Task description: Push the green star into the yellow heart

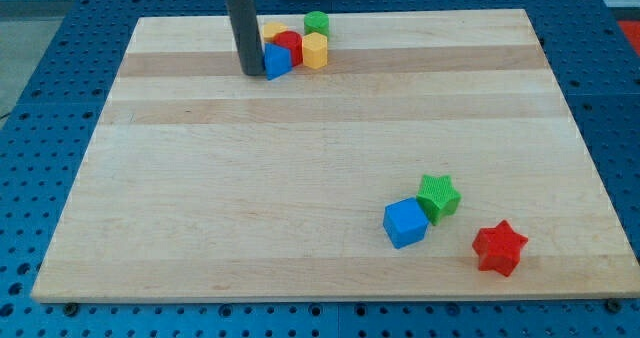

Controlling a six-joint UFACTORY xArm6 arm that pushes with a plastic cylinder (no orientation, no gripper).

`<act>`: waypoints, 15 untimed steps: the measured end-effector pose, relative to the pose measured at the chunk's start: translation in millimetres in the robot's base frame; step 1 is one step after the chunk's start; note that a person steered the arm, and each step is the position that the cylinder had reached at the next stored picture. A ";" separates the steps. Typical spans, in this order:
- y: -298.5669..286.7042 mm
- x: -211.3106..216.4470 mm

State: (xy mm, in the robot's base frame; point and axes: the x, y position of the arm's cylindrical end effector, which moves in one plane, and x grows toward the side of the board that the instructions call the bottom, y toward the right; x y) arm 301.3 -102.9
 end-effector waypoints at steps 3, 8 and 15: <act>-15.4 53.1; 171.9 317.6; 102.0 123.5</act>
State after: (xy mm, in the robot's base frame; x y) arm 424.8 -1.0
